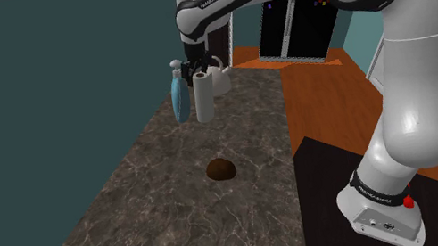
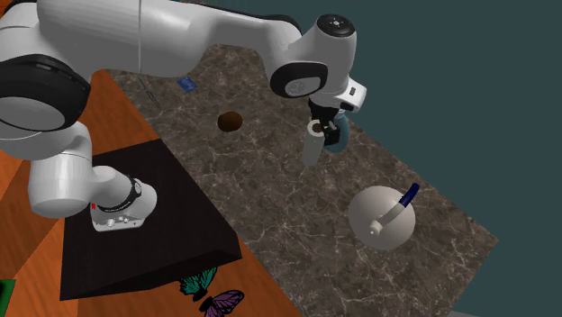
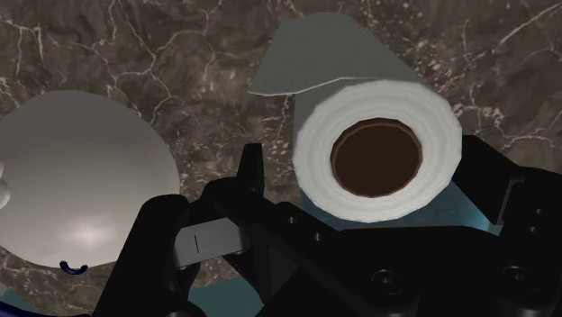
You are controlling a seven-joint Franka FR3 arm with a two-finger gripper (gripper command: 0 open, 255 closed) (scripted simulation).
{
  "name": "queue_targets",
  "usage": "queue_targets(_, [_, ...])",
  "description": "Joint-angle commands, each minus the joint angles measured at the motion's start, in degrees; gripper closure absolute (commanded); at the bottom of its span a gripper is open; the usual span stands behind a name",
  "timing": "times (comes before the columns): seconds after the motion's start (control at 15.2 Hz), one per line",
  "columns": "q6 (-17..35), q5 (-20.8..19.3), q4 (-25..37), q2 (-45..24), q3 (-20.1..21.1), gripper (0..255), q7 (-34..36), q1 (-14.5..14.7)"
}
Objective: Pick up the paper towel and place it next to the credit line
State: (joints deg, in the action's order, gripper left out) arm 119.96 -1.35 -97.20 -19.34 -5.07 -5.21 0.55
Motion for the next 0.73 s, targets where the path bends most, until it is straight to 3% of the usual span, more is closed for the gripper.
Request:
queue_targets(0.0, [0.12, 0.0, -0.04, -0.06, 0.01, 0, 0.02, 0.01])
queue_targets(0.26, [0.11, 0.0, -0.03, -0.06, 0.01, 0, 0.02, 0.01])
queue_targets(0.33, [0.11, 0.0, -0.03, -0.06, 0.01, 255, 0.02, 0.01])
queue_targets(0.66, [0.1, 0.0, -0.05, -0.03, 0.0, 255, 0.01, 0.0])
